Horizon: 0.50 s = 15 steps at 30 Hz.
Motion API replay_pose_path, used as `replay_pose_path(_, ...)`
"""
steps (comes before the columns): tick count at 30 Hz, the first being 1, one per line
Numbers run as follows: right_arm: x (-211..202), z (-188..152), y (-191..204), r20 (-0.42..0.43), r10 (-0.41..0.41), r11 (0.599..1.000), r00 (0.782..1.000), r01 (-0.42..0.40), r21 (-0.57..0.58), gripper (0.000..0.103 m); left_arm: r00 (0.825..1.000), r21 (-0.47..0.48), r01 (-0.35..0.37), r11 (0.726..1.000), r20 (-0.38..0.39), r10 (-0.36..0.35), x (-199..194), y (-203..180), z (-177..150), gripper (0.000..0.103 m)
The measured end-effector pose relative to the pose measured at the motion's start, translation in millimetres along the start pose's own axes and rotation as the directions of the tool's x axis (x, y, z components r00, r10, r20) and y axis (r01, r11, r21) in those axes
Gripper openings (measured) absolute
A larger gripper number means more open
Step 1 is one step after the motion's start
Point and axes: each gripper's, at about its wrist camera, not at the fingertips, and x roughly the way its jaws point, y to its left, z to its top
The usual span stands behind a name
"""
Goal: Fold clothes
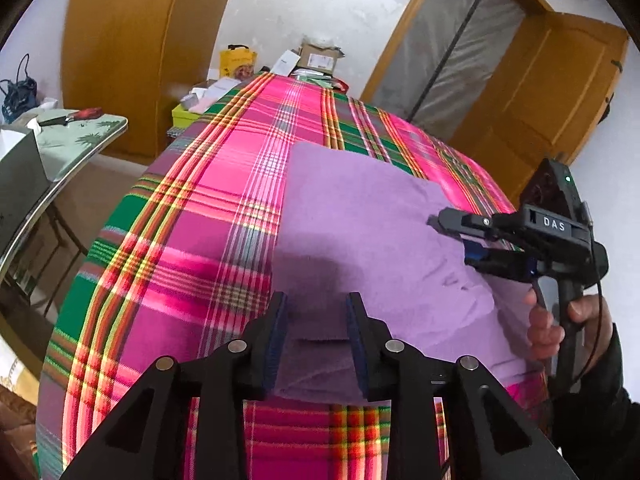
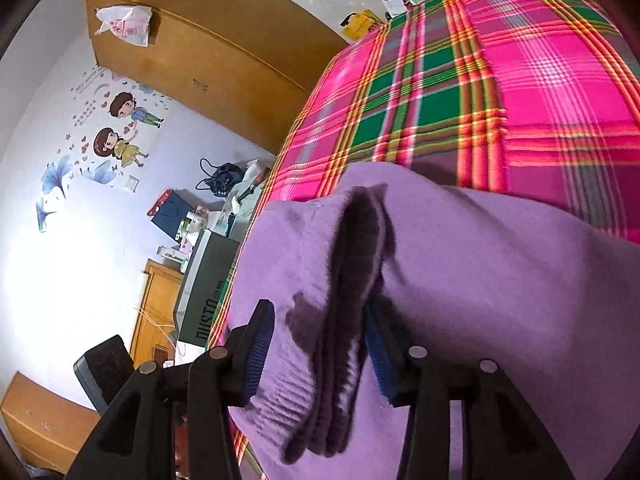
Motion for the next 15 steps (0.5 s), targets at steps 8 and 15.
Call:
replay_pose_path(8,7,2,5,-0.024,-0.040,0.998,0.999,0.039,-0.047,0.021,1.000,-0.051,0.005,0.999,-0.008,-0.005,-1,10,-8,0.032)
replay_pose_path(15,-17,-5,12,0.048,0.031,0.999,0.998,-0.030,-0.029,0.016,1.000,-0.042,0.019,0.999,0.009,-0.019,-6,8,-9,0.021)
